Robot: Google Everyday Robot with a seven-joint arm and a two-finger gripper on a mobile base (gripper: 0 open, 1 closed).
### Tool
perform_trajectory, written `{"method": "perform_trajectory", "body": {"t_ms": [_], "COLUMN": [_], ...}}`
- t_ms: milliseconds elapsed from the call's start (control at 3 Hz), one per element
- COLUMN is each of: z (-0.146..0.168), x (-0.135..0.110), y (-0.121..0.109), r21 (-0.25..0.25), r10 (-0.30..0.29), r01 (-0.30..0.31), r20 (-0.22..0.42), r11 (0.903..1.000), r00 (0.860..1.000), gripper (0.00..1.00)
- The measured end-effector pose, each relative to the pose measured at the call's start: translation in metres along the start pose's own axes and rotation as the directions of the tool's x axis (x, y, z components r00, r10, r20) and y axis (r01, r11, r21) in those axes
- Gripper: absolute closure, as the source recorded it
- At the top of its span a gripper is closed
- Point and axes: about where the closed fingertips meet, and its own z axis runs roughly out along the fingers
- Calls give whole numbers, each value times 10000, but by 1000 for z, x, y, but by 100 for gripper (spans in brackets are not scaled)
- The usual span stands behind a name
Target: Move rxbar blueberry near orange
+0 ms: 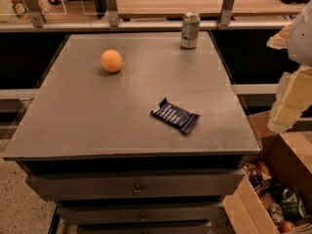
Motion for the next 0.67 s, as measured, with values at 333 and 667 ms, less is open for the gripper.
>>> {"method": "perform_trajectory", "body": {"t_ms": [333,667], "z": [0,16], "x": [0,-12], "y": [0,6], "r21": [2,-219], "r10": [0,-57], "r01": [0,53], "r20": [1,-195], "r11": [10000,9997], "r00": [10000,9998], "gripper": [0,0]}}
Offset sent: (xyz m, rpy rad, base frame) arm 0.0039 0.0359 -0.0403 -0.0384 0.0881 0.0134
